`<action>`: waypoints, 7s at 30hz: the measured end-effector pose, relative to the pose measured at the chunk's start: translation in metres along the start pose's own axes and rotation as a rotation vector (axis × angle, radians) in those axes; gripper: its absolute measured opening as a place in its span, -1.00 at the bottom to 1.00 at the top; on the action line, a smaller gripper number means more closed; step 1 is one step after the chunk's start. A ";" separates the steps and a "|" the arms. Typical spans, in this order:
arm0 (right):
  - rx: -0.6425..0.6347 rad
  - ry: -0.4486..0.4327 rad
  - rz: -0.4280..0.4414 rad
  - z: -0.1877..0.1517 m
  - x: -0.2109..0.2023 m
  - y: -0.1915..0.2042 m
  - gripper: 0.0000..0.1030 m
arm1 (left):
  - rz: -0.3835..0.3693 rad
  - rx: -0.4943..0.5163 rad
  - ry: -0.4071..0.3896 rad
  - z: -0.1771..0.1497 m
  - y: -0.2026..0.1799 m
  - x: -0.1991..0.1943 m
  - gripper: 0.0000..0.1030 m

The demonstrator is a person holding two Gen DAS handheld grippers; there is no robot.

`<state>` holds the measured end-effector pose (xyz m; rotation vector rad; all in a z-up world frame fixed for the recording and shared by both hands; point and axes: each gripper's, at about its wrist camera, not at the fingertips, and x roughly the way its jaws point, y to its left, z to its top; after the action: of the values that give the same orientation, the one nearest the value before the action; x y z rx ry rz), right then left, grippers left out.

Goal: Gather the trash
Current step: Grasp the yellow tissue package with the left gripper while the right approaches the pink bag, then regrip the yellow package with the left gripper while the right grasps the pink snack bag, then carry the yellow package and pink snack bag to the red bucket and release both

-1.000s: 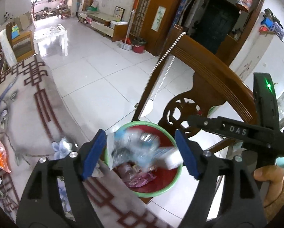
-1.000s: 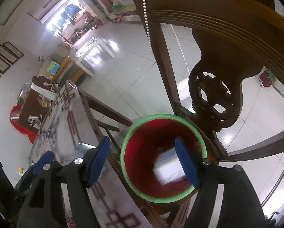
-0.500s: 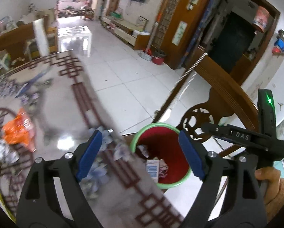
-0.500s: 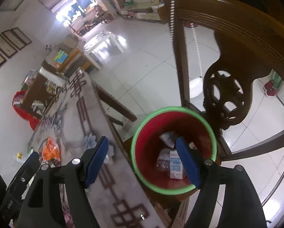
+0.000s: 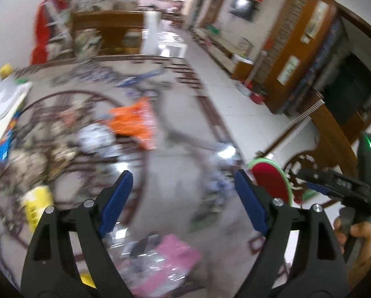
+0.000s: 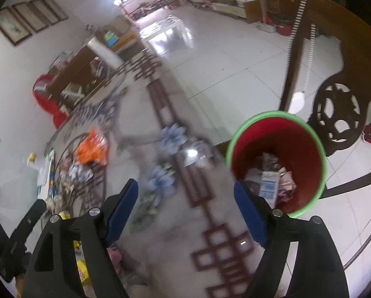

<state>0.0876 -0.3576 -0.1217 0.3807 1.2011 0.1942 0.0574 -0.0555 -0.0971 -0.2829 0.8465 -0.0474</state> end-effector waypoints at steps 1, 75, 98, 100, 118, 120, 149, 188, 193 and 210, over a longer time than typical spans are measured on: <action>-0.007 0.004 0.004 -0.004 0.002 0.009 0.49 | 0.018 -0.018 -0.004 -0.002 0.014 -0.004 0.58; -0.223 0.281 -0.069 -0.151 0.106 0.190 0.39 | 0.062 -0.100 0.247 -0.073 0.199 -0.005 -0.28; -0.134 0.290 -0.102 -0.135 0.112 0.190 0.60 | 0.008 -0.101 0.277 -0.066 0.184 0.011 0.28; -0.134 0.297 -0.114 -0.135 0.116 0.189 0.60 | -0.004 -0.092 0.277 -0.064 0.178 0.013 0.28; -0.142 0.113 -0.021 -0.115 0.067 0.185 -0.04 | 0.007 -0.057 0.332 -0.069 0.166 0.045 -0.19; -0.143 0.101 -0.008 -0.113 0.062 0.185 -0.04 | 0.007 -0.065 0.285 -0.063 0.165 0.032 -0.20; -0.235 -0.175 0.037 -0.039 -0.016 0.128 -0.03 | 0.004 0.011 -0.096 0.022 0.046 -0.051 -0.19; 0.062 -0.148 -0.111 0.021 -0.038 -0.121 -0.02 | -0.180 0.304 0.068 0.012 -0.205 0.073 -0.18; 0.118 -0.136 -0.134 0.016 -0.040 -0.145 -0.01 | -0.206 0.349 0.121 0.005 -0.229 0.098 -0.18; 0.204 -0.111 -0.190 0.006 -0.037 -0.176 0.00 | -0.280 0.430 0.203 -0.006 -0.270 0.128 -0.15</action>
<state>0.0705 -0.5330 -0.1557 0.4463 1.1430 -0.1133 0.1567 -0.3360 -0.1229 0.0121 0.9693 -0.5202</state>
